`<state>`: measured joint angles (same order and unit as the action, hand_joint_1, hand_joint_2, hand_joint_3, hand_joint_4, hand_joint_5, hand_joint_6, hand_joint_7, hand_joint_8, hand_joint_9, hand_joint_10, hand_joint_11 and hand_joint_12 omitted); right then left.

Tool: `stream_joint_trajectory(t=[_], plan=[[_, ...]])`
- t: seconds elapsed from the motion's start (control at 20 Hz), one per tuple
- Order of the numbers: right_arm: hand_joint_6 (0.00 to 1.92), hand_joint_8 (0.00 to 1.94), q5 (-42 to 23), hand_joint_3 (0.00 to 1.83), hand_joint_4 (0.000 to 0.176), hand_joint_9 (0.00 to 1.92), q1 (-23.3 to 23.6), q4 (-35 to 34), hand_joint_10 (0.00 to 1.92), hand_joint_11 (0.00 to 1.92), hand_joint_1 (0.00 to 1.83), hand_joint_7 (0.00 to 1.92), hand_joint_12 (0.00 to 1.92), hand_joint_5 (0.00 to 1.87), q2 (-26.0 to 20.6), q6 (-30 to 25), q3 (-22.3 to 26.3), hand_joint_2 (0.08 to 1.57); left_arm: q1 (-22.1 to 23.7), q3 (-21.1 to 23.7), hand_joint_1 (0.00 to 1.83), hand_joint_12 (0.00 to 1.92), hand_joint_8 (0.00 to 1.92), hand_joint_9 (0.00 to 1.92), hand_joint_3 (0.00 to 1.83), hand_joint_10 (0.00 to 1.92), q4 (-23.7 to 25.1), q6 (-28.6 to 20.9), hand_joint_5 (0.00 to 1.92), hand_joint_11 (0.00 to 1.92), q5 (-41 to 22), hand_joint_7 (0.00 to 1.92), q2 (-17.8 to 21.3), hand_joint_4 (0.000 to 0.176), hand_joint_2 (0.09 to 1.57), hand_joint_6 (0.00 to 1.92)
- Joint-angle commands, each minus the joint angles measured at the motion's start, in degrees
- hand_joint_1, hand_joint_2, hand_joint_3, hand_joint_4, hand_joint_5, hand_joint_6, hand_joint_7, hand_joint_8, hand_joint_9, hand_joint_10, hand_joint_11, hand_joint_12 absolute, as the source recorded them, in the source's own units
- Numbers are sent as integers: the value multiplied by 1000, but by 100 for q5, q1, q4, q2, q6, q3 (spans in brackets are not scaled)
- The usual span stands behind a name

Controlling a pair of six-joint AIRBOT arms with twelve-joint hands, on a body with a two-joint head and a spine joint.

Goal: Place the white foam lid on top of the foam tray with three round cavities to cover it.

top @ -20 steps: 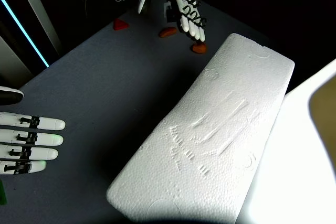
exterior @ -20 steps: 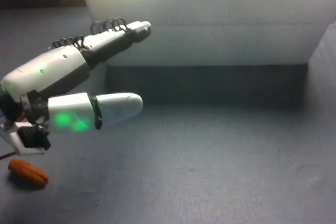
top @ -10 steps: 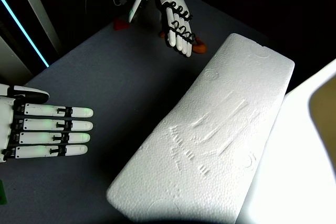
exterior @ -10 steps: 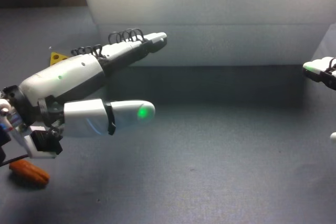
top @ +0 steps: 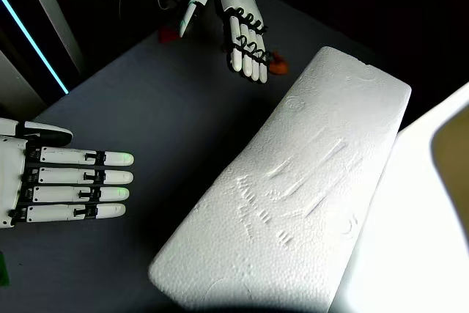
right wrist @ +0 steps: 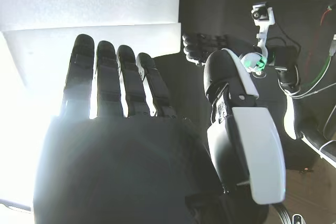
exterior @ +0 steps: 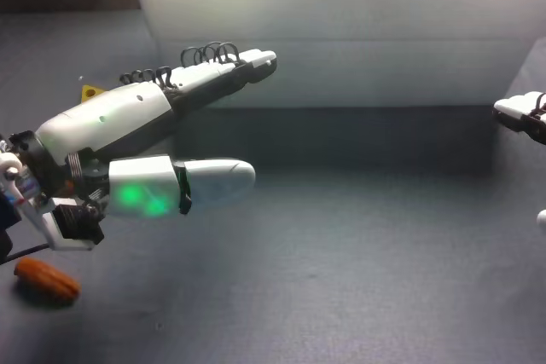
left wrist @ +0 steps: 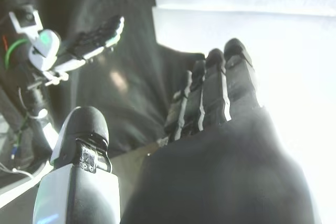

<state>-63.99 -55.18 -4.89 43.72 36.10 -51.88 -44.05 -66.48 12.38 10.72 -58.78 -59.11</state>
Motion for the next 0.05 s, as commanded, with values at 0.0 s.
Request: stream_joint_trajectory(t=[0.0], plan=[[0, 0, -827, 0, 11, 0, 51, -53, 0, 0, 348, 0, 101, 0, -49, -28, 14, 1352, 93, -10, 160, 2, 0, 0, 0, 0, -163, 19, 12, 4, -849, 0, 77, 0, 1243, 4]])
